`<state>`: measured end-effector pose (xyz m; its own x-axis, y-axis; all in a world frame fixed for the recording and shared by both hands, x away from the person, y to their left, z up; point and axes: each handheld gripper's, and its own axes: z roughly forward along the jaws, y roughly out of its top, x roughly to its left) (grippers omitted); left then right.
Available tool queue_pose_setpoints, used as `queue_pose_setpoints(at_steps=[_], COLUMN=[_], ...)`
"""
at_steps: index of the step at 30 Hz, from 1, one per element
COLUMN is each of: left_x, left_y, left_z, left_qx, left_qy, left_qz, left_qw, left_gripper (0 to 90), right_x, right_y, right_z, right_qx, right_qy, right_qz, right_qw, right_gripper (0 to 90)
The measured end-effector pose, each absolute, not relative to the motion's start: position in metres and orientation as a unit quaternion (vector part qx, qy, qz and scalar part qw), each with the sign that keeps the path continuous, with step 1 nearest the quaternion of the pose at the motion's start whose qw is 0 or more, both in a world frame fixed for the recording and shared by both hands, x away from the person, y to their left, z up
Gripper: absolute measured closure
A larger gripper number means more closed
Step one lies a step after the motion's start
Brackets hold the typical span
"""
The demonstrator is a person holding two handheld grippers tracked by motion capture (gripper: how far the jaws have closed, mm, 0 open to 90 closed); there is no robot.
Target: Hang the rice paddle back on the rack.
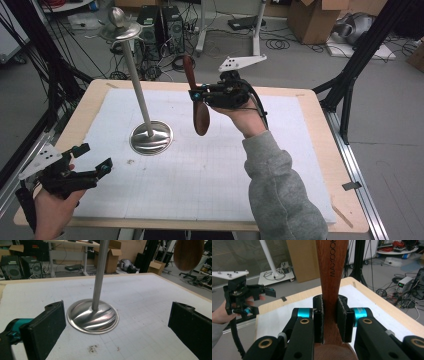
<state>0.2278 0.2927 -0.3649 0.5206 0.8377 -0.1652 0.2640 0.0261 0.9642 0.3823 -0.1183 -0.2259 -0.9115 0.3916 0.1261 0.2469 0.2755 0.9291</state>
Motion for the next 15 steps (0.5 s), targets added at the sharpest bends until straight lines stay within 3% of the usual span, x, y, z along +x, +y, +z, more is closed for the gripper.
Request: queue_pose_setpoints(at_steps=[15], left_x=[0.226], left_y=[0.295], left_z=[-0.364], left_qx=[0.649], left_qy=[0.423], left_qz=[0.252], left_qw=[0.579], left_gripper=[1.8], right_x=[0.382], right_y=[-0.099], right_z=[-0.201], right_qx=[0.195], right_qy=[0.793], right_qz=[0.572], right_qw=[0.076], right_gripper=[77.8])
